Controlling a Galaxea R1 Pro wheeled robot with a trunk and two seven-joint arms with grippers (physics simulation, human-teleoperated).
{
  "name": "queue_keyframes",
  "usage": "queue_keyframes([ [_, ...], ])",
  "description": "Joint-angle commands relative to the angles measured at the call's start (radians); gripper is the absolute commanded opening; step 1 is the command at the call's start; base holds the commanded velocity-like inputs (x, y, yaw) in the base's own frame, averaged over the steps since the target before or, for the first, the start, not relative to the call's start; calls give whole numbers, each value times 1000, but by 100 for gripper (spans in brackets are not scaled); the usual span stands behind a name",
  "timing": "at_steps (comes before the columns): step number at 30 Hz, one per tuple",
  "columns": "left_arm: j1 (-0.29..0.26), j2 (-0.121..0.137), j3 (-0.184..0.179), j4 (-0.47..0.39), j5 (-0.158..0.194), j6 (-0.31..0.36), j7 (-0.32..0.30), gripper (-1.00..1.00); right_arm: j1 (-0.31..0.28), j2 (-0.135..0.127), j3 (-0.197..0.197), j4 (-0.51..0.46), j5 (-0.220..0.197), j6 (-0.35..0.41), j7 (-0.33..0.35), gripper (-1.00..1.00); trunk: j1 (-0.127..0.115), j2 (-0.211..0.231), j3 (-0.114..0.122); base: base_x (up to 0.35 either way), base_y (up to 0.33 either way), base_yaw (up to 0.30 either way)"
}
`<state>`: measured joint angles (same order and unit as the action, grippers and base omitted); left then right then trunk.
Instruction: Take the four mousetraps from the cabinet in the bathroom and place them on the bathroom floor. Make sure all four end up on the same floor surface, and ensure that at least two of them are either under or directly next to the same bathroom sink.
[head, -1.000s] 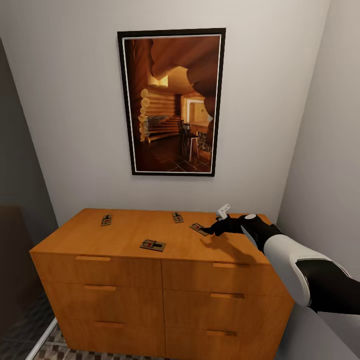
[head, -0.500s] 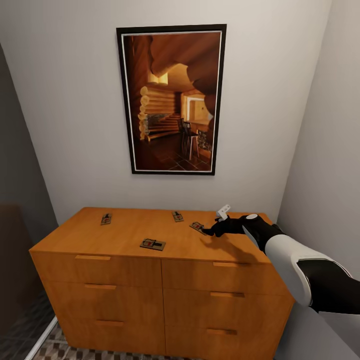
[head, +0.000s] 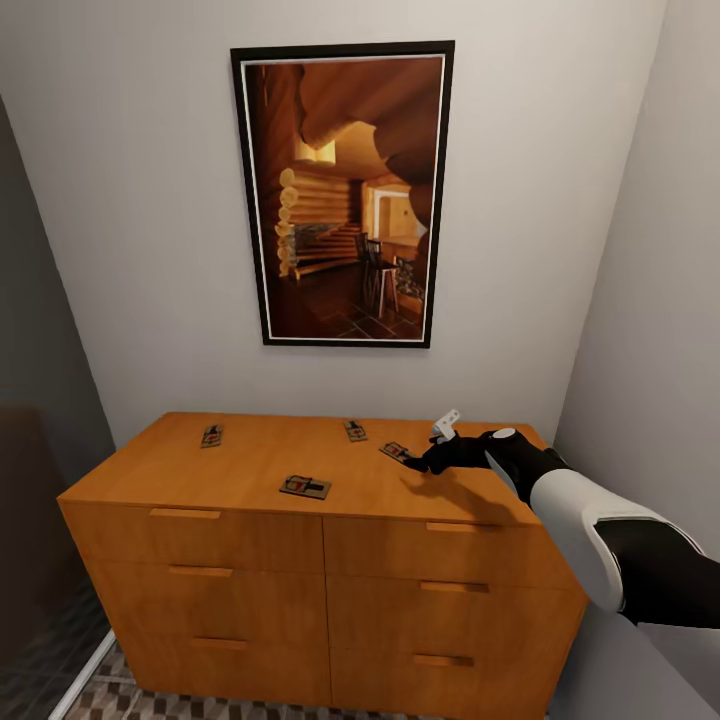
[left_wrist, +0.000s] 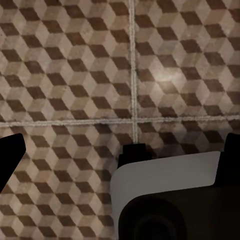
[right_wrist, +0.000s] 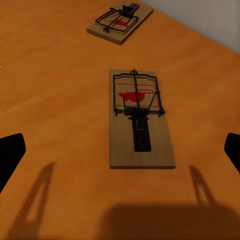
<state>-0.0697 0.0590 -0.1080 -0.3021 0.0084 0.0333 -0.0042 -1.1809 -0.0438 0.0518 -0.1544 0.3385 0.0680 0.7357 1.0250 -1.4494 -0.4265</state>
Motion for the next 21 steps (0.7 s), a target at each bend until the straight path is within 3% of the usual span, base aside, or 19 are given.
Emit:
queue_keyframes([
  [1,0,1,-5,0,1,4,0,100,0,0,5,-2,-5,7,3,100,0,-1,-1,0,0,0],
  [9,0,1,-4,4,1,4,0,100,0,-1,4,-2,-9,7,5,100,0,-1,-1,0,0,0],
  [13,0,1,-5,4,1,4,0,100,0,-8,4,-2,-31,-22,7,100,0,-1,-1,0,0,0],
  [21,0,1,-5,5,1,4,0,100,0,-18,3,11,-54,-46,58,100,0,-1,-1,0,0,0],
])
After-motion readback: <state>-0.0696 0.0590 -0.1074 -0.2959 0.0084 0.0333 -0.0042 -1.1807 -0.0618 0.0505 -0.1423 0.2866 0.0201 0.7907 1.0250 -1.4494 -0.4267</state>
